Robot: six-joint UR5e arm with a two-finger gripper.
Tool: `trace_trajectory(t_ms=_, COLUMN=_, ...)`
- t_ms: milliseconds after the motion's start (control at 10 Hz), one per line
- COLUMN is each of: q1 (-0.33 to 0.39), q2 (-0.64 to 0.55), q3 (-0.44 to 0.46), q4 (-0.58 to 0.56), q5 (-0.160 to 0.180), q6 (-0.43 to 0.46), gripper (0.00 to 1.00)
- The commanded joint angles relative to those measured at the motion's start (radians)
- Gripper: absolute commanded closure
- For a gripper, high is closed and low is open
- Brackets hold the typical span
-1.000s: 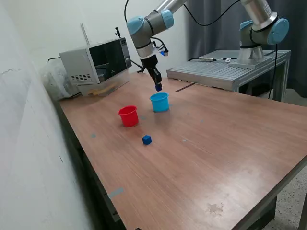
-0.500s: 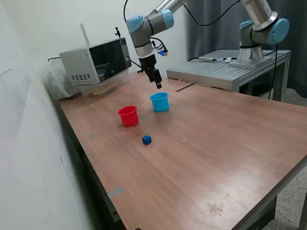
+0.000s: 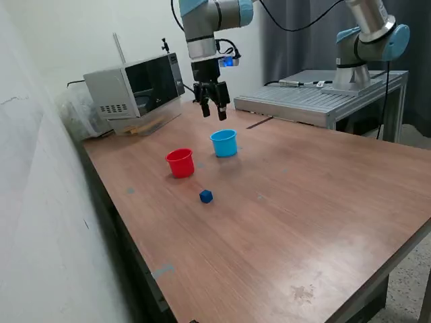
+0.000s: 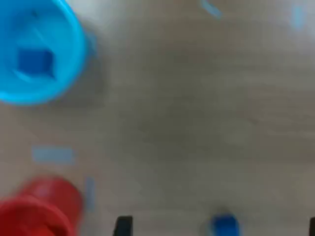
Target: Place red objects in the red bin, and blue objects in the blue bin.
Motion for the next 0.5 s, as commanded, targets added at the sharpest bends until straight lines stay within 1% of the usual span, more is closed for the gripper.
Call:
trace_trajectory(t_ms=0, q1=0.054, q2=0.049, q3=-0.116, q4=-0.016, q5=0.049, q6=-0.013, gripper=0.00)
trace_trajectory(t_ms=100, q1=0.066, q2=0.105, q3=-0.173, q4=-0.039, q5=0.056, q6=-0.014, gripper=0.00)
trace_trajectory(t_ms=200, q1=0.068, q2=0.151, q3=-0.214, q4=-0.047, q5=0.088, q6=-0.014, gripper=0.00)
trace_trajectory(t_ms=300, q1=0.068, q2=0.197, q3=-0.249, q4=-0.071, q5=0.111, q6=-0.016, gripper=0.00)
trace_trajectory(t_ms=400, q1=0.068, q2=0.239, q3=-0.268, q4=-0.087, q5=0.112, q6=-0.016, gripper=0.00)
